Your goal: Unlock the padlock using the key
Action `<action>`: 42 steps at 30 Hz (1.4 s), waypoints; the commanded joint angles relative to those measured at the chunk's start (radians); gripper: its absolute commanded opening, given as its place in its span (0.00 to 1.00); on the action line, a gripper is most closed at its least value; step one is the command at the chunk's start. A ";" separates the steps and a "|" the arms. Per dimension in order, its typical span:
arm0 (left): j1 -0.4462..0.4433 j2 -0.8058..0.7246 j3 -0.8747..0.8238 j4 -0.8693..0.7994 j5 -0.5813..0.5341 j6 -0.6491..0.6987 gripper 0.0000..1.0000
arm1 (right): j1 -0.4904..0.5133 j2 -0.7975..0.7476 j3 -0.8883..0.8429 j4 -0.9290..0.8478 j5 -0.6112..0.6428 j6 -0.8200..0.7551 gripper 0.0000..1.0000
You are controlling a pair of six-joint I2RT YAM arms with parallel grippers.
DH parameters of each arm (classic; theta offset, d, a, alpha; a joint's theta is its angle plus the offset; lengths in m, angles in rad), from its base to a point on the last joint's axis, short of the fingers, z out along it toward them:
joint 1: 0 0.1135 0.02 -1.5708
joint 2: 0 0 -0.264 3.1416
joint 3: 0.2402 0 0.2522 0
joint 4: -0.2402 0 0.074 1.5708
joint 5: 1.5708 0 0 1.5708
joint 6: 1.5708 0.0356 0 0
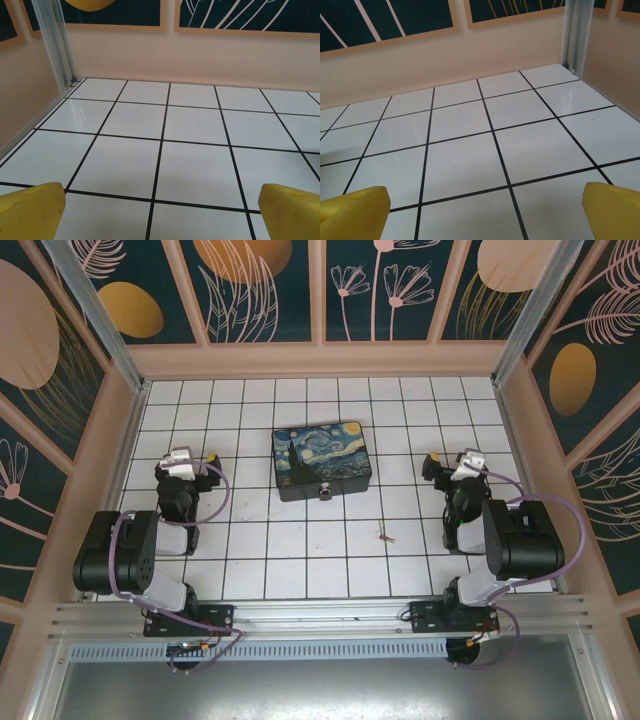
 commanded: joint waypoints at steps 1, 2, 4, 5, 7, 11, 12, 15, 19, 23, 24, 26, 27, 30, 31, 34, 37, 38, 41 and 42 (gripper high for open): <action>0.007 -0.008 -0.002 0.038 0.017 -0.015 0.99 | 0.006 0.008 0.011 0.025 -0.018 -0.020 0.99; 0.006 -0.003 0.002 0.041 0.019 -0.014 0.99 | 0.006 0.008 0.011 0.026 -0.019 -0.020 0.99; 0.007 -0.003 0.002 0.038 0.019 -0.013 0.99 | 0.006 0.008 0.011 0.025 -0.018 -0.019 0.99; 0.006 -0.005 0.002 0.036 0.018 -0.014 0.99 | 0.006 0.008 0.012 0.025 -0.019 -0.019 0.99; 0.007 -0.002 0.006 0.031 0.016 -0.015 0.99 | 0.005 0.008 0.014 0.020 -0.024 -0.018 0.99; 0.007 -0.005 0.006 0.032 0.015 -0.015 0.99 | -0.010 0.006 0.015 0.018 -0.044 -0.014 0.99; 0.006 -0.005 0.004 0.034 0.015 -0.015 0.99 | -0.009 0.008 0.016 0.016 -0.077 -0.021 0.99; 0.007 -0.004 0.007 0.027 0.015 -0.015 0.99 | -0.009 0.006 0.017 0.011 -0.089 -0.026 0.99; 0.008 -0.002 0.010 0.024 0.018 -0.020 0.99 | -0.017 0.008 0.023 0.005 -0.123 -0.024 0.99; 0.015 -0.073 0.067 -0.152 -0.097 -0.067 0.99 | -0.002 -0.090 0.074 -0.173 -0.042 -0.018 0.97; 0.015 -0.104 0.124 -0.262 -0.138 -0.080 0.99 | 0.013 -0.134 0.103 -0.279 0.018 -0.006 0.96; 0.015 -0.162 0.223 -0.455 -0.204 -0.105 0.99 | 0.026 -0.217 0.200 -0.577 0.033 0.056 0.91; 0.015 -0.186 0.283 -0.555 -0.226 -0.135 0.99 | 0.039 -0.258 0.251 -0.734 0.046 0.112 0.86; 0.011 -0.187 0.524 -1.008 -0.222 -0.276 0.99 | 0.096 -0.361 0.343 -1.089 0.003 0.302 0.78; 0.007 -0.186 0.580 -1.149 -0.208 -0.347 0.99 | 0.127 -0.392 0.356 -1.186 -0.020 0.361 0.75; -0.048 -0.226 0.621 -1.389 -0.161 -0.470 0.98 | 0.275 -0.481 0.348 -1.389 -0.017 0.474 0.70; -0.163 -0.263 0.604 -1.519 -0.190 -0.491 0.99 | 0.395 -0.536 0.358 -1.557 -0.006 0.551 0.60; -0.198 -0.275 0.593 -1.547 -0.176 -0.501 0.98 | 0.431 -0.543 0.361 -1.604 -0.030 0.567 0.53; -0.287 -0.311 0.582 -1.602 -0.162 -0.507 0.98 | 0.539 -0.545 0.375 -1.739 -0.013 0.642 0.43; -0.312 -0.323 0.592 -1.626 -0.169 -0.503 0.99 | 0.565 -0.549 0.373 -1.768 0.007 0.666 0.42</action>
